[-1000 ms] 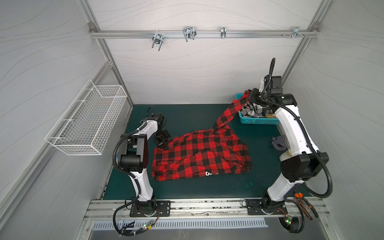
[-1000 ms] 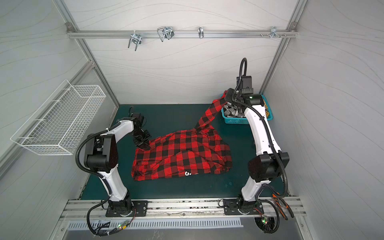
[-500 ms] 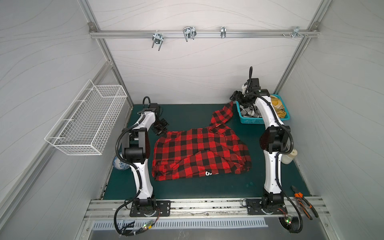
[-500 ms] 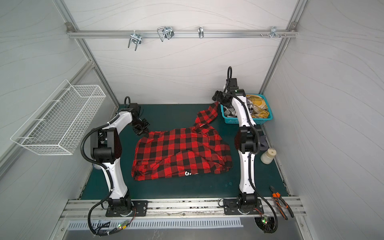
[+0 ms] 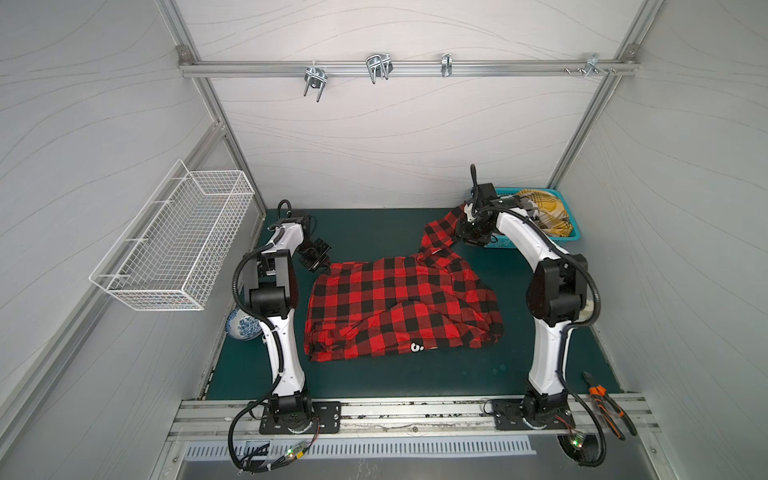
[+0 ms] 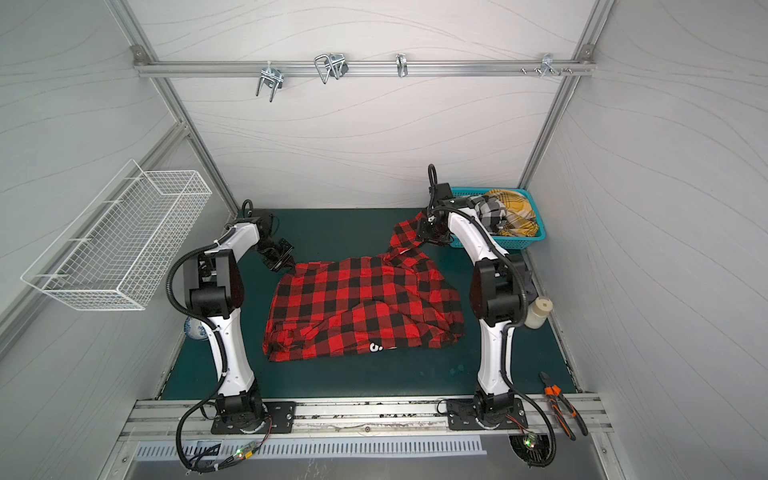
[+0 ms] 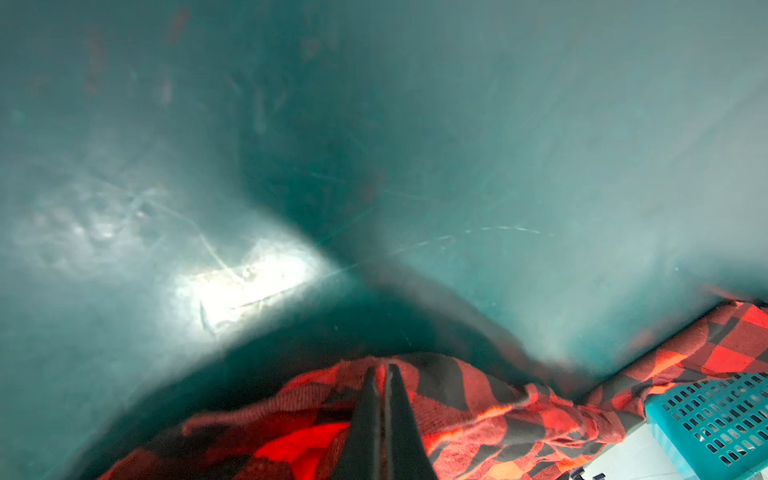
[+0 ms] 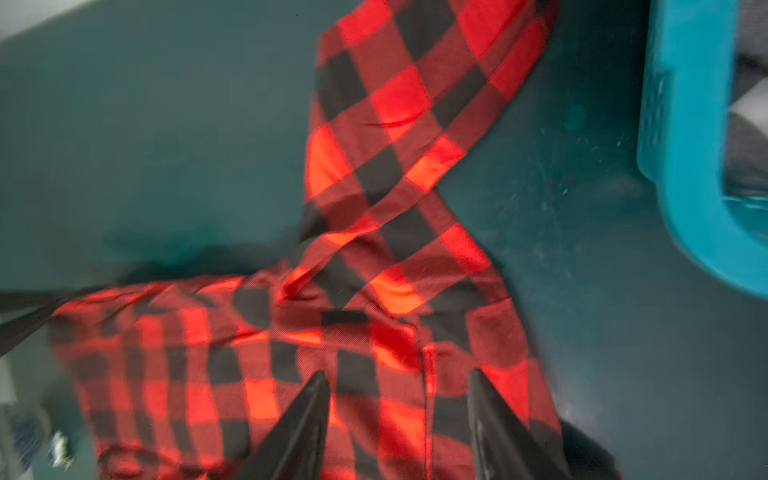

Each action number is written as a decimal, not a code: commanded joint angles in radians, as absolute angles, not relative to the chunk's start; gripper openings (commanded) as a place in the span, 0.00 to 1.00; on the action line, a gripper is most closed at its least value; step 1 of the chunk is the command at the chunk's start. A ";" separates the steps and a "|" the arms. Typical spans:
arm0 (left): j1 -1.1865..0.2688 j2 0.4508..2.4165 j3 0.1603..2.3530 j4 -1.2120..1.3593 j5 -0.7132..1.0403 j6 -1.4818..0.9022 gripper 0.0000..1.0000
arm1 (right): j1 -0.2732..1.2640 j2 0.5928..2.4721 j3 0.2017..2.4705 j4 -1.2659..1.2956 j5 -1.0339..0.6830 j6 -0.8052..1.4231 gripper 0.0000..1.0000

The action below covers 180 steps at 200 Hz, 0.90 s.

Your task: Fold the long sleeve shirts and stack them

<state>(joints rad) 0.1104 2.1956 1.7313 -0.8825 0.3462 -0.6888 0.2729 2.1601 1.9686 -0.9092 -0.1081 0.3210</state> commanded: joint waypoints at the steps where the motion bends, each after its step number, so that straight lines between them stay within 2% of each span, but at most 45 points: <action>1: 0.113 2.231 1.767 -0.915 0.359 -0.670 0.00 | 0.271 2.270 2.060 -1.021 -0.037 0.294 0.50; 69: 0.115 2.283 1.791 -0.917 0.359 -0.658 0.00 | 0.272 2.365 2.028 -1.020 0.022 0.302 0.49; 94: 0.115 2.289 1.807 -0.927 0.362 -0.653 0.00 | 0.274 2.401 2.083 -1.024 0.018 0.281 0.54; 146: 0.115 2.303 1.826 -0.946 0.357 -0.629 0.00 | 0.315 2.529 2.224 -1.077 0.034 0.223 0.54; 166: 0.115 2.309 1.824 -0.947 0.360 -0.623 0.00 | 0.319 2.557 2.237 -1.078 0.026 0.221 0.52; 180: 0.115 2.311 1.825 -0.947 0.360 -0.621 0.00 | 0.322 2.579 2.249 -1.088 0.023 0.218 0.45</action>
